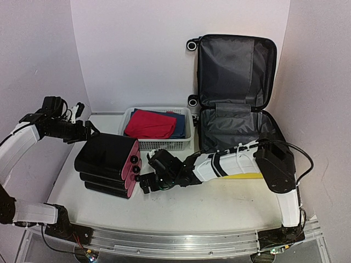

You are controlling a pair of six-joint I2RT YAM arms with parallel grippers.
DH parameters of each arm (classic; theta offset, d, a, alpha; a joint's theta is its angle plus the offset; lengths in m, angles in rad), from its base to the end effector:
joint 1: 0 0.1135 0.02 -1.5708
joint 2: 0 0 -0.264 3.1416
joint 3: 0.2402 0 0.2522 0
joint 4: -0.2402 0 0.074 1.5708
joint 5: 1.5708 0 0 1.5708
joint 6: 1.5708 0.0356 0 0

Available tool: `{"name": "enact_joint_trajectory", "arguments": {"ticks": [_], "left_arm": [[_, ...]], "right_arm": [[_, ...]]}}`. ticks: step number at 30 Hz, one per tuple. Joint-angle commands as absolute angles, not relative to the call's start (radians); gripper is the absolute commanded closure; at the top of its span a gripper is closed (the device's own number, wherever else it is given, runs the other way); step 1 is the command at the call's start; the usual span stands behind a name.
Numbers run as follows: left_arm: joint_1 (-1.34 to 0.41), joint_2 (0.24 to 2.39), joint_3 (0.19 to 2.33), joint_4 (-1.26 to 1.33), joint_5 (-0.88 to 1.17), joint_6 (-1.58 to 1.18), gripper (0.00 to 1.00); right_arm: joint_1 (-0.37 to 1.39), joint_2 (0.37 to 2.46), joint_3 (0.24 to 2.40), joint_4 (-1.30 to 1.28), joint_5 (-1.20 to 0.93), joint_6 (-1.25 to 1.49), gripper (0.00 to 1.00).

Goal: Open, take out, and arrange the luggage

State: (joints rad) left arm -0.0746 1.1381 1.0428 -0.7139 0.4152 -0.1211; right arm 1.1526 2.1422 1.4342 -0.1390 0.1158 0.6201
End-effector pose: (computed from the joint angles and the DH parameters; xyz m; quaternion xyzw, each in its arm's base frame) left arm 0.2307 -0.0316 0.3125 0.0555 0.9100 -0.2260 0.3432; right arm 0.1907 0.4190 0.1399 -0.2259 0.9062 0.2396 0.2654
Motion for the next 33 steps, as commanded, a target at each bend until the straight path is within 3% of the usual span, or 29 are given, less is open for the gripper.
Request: {"name": "enact_joint_trajectory", "arguments": {"ticks": [1,12,33], "left_arm": [[-0.079,1.031,1.035,-0.68,0.322,-0.131,0.11],[-0.078,0.821,1.028,-0.669,0.6,-0.361,0.1],[-0.078,0.666,1.115,-0.828,0.515,-0.287,0.07]], "right_arm": [[1.157,2.044,1.397,-0.152,0.097,0.517,0.02],[1.159,2.197,1.66,-0.194,0.158,0.446,0.02],[1.206,2.714,2.444,-0.217,0.092,0.423,0.02]]}}
